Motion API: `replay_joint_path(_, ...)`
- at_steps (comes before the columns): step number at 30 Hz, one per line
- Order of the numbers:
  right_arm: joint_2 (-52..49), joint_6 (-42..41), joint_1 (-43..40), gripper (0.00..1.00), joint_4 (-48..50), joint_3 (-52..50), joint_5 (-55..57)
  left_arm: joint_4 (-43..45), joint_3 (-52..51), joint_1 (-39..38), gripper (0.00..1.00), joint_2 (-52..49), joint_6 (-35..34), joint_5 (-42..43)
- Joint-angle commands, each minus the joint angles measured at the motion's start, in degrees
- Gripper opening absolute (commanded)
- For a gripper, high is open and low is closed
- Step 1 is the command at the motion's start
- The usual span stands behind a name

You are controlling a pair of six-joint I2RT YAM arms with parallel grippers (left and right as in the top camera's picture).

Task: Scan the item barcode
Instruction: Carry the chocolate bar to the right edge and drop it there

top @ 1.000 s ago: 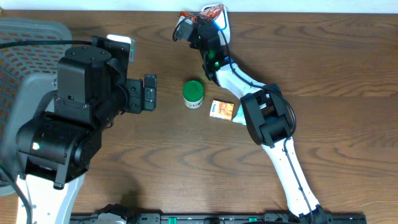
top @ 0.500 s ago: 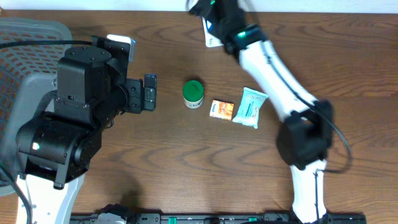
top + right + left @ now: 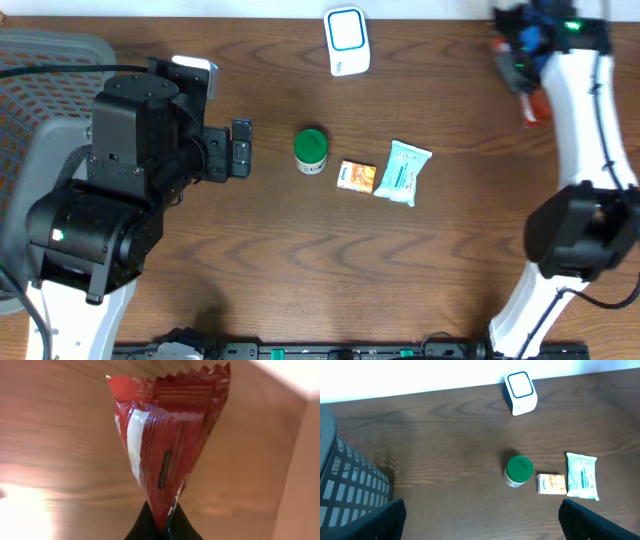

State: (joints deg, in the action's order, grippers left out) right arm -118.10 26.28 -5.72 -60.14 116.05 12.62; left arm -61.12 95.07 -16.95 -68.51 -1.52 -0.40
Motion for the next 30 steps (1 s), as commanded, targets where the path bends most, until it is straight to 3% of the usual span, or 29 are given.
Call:
replay_joint_path(1,-0.4,-4.5,-8.0,0.01,2.9,-5.1,0.0,0.0,-0.2,0.3,0.98,0.0,-0.3,-0.7)
replay_joint_path(12,-0.4,-8.1,-25.7,0.01,26.4,-29.0,6.4,0.0,-0.2,0.3,0.98,0.0,-0.3,-0.7)
replay_joint_path(20,-0.4,-12.3,-34.6,0.01,28.8,-32.0,9.9,0.0,-0.2,0.3,0.98,0.0,-0.3,-0.7)
replay_joint_path(21,-0.4,-12.9,-35.2,0.07,28.5,-31.7,9.8,0.0,-0.2,0.3,0.98,0.0,-0.3,-0.7)
replay_joint_path(26,1.6,-16.2,-35.4,0.99,27.0,-29.2,6.0,0.0,-0.2,0.3,0.98,0.0,-0.3,-0.7)
replay_joint_path(30,7.1,-19.6,-31.6,0.99,26.5,-27.4,-2.7,0.0,-0.2,0.3,0.98,0.0,-0.3,-0.7)
